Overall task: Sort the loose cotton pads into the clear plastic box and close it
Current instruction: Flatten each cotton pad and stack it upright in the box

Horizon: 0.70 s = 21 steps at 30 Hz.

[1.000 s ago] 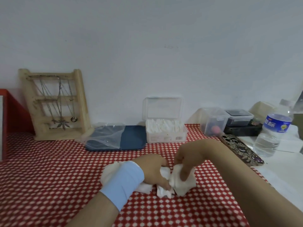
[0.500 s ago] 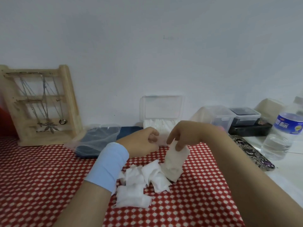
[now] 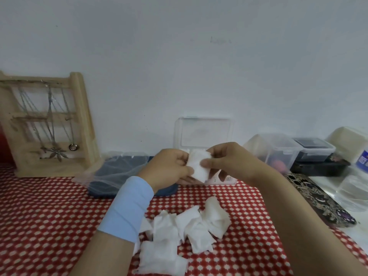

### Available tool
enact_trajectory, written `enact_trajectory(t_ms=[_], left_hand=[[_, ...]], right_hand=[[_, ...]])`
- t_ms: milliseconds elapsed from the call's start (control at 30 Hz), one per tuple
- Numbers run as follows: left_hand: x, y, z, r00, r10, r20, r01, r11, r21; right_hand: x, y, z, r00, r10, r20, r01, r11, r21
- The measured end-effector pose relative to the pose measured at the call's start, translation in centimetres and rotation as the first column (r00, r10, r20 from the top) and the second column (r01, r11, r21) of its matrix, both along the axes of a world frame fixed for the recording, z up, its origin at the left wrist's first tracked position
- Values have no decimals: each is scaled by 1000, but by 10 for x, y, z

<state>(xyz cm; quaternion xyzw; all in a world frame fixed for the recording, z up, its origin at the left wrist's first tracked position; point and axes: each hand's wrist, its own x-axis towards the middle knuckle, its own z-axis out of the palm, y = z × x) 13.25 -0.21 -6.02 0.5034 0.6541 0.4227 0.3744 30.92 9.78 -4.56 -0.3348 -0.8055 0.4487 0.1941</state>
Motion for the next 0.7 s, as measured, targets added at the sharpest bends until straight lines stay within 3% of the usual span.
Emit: enact_trajectory(t_ms=[100,300,400,533,700], left_hand=[[-2,1,0,991,-26,-130,24,1000,-14],[-3,-1,0,998,55,-11,-54,998,20],[-4,-2,-3,991,48,126,-48,999,-8],[0,-5,0,915,53,400,-50,999,-18],[0,-4,1,851,60,521,-66,998,-6]], right_hand=[[-1,-1,0,999,35,11,-35,999,7],[-4,-5,0,999,-21,-50,22,1000,21],[-6,-8,1,999,-43,-17,44,996,78],[-11,-11,3,979,-196,-56,197,980,21],[-12,-11,2,954,-280,-108,286,957,43]])
